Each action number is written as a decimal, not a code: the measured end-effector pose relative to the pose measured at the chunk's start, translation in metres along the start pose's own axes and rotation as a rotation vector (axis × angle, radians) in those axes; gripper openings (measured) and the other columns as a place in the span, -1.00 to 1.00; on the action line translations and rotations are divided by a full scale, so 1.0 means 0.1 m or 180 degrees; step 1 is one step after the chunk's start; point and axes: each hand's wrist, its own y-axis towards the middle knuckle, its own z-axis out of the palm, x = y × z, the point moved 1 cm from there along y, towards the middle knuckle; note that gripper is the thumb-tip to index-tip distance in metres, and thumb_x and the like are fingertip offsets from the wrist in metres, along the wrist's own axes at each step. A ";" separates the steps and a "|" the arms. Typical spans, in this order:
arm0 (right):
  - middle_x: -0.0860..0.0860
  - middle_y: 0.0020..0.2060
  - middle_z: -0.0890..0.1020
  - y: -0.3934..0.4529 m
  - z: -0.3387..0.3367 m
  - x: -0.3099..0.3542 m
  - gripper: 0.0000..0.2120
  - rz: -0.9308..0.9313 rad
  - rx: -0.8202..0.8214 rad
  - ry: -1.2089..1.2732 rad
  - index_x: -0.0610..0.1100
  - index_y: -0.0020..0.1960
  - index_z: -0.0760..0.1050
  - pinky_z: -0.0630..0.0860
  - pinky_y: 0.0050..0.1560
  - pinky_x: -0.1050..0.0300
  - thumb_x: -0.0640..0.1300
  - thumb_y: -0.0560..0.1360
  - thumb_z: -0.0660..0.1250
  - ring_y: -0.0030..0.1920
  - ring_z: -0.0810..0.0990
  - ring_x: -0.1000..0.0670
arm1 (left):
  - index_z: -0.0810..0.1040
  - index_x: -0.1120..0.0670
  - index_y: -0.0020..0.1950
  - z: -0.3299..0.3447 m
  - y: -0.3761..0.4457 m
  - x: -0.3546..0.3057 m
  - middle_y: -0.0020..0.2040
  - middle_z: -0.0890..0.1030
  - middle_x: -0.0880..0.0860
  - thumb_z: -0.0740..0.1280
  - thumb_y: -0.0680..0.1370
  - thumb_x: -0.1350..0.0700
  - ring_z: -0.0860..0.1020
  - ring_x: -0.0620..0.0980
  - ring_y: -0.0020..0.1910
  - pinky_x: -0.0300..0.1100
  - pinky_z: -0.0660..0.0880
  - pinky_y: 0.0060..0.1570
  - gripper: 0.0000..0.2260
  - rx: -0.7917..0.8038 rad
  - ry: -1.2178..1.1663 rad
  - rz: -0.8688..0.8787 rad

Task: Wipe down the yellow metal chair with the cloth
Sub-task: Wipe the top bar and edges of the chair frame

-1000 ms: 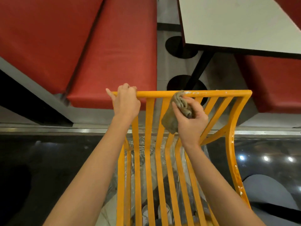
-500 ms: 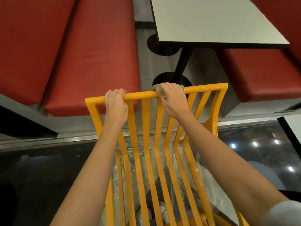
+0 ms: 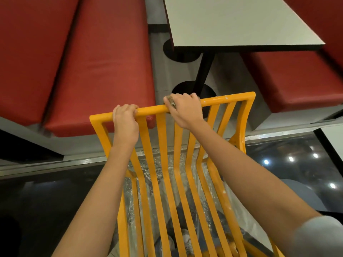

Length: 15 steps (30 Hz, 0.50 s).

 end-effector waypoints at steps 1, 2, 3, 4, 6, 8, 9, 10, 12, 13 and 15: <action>0.02 -0.24 0.60 0.06 0.03 0.12 -0.58 0.0085 0.0078 0.0032 -0.06 -0.15 0.48 0.33 0.03 -0.06 0.15 0.67 0.02 -0.13 0.58 -0.13 | 0.62 0.25 0.07 -0.01 0.00 0.00 -0.05 0.63 0.24 0.14 0.57 0.39 0.53 0.28 0.00 0.07 0.22 0.36 -0.73 -0.0006 0.0004 0.0007; 0.00 -0.20 0.65 0.08 0.08 0.28 -0.57 0.0045 0.0127 0.0093 -0.06 -0.12 0.51 0.33 0.03 -0.07 0.15 0.67 0.02 -0.11 0.60 -0.13 | 0.62 0.26 0.07 -0.02 0.00 -0.01 -0.06 0.63 0.24 0.14 0.55 0.40 0.53 0.28 -0.01 0.07 0.23 0.34 -0.73 -0.0008 0.0013 0.0020; -0.01 -0.13 0.67 0.07 0.13 0.43 -0.58 -0.0130 0.0057 0.0146 -0.07 -0.04 0.55 0.33 0.02 -0.07 0.15 0.67 0.03 -0.09 0.60 -0.13 | 0.62 0.26 0.06 -0.04 0.00 -0.01 -0.07 0.63 0.25 0.15 0.52 0.43 0.53 0.28 -0.02 0.07 0.25 0.32 -0.71 -0.0001 0.0030 0.0038; -0.01 -0.07 0.67 0.03 0.17 0.55 -0.61 -0.0397 -0.0066 0.0179 -0.06 0.06 0.57 0.33 0.01 -0.05 0.14 0.66 0.06 -0.06 0.59 -0.13 | 0.62 0.27 0.06 -0.05 0.01 -0.01 -0.08 0.63 0.25 0.15 0.47 0.46 0.53 0.28 -0.03 0.07 0.27 0.29 -0.69 0.0014 0.0048 0.0056; 0.03 0.06 0.64 -0.11 0.21 0.51 -0.66 -0.0858 -0.0224 0.0156 -0.03 0.28 0.52 0.34 0.07 0.01 0.10 0.65 0.12 0.04 0.56 -0.08 | 0.62 0.27 0.06 -0.07 0.01 -0.01 -0.07 0.63 0.25 0.16 0.44 0.48 0.53 0.28 -0.04 0.06 0.28 0.27 -0.67 0.0059 0.0061 0.0084; 0.06 0.18 0.58 -0.23 0.23 0.19 -0.63 -0.1081 -0.0402 -0.0091 0.03 0.42 0.41 0.33 0.22 0.04 0.05 0.64 0.16 0.17 0.51 -0.04 | 0.62 0.26 0.08 -0.05 0.02 0.00 -0.05 0.64 0.24 0.18 0.48 0.46 0.54 0.27 -0.03 0.05 0.28 0.28 -0.69 0.0054 0.0023 0.0089; 0.06 0.19 0.57 -0.27 0.20 0.06 -0.63 -0.0946 -0.0434 -0.0201 0.05 0.44 0.39 0.32 0.27 0.03 0.04 0.65 0.16 0.19 0.49 -0.04 | 0.62 0.25 0.08 -0.05 0.02 0.00 -0.04 0.64 0.23 0.19 0.51 0.44 0.54 0.27 -0.03 0.06 0.28 0.29 -0.71 0.0033 -0.0005 0.0073; 0.05 0.14 0.59 -0.29 0.19 -0.01 -0.66 -0.0643 -0.0466 -0.0230 0.04 0.40 0.43 0.31 0.29 0.00 0.03 0.65 0.16 0.15 0.50 -0.07 | 0.63 0.25 0.08 -0.04 0.02 0.00 -0.04 0.64 0.23 0.18 0.53 0.42 0.54 0.27 -0.03 0.07 0.28 0.29 -0.73 0.0015 -0.0019 0.0050; 0.02 -0.05 0.62 -0.19 0.16 0.10 -0.74 0.0076 -0.0597 -0.0182 -0.01 0.18 0.55 0.34 0.20 -0.08 0.05 0.65 0.15 -0.01 0.54 -0.13 | 0.63 0.25 0.07 -0.04 0.02 -0.01 -0.05 0.65 0.23 0.17 0.55 0.41 0.53 0.28 -0.03 0.09 0.29 0.28 -0.74 -0.0009 -0.0024 -0.0006; 0.02 -0.12 0.64 -0.11 0.17 0.24 -0.73 0.0287 -0.0564 -0.0162 -0.03 0.08 0.56 0.34 0.14 -0.12 0.08 0.64 0.14 -0.06 0.55 -0.14 | 0.63 0.25 0.06 -0.04 0.02 -0.03 -0.06 0.64 0.24 0.17 0.55 0.41 0.53 0.28 -0.03 0.09 0.30 0.26 -0.74 -0.0016 -0.0012 -0.0012; 0.01 -0.10 0.66 -0.02 0.23 0.56 -0.73 0.0144 -0.0363 -0.0057 -0.02 0.06 0.54 0.31 0.08 -0.13 0.09 0.63 0.14 -0.05 0.56 -0.15 | 0.63 0.26 0.01 -0.06 0.02 -0.04 -0.11 0.63 0.25 0.17 0.51 0.42 0.53 0.28 -0.08 0.08 0.32 0.18 -0.74 -0.0001 0.0007 0.0024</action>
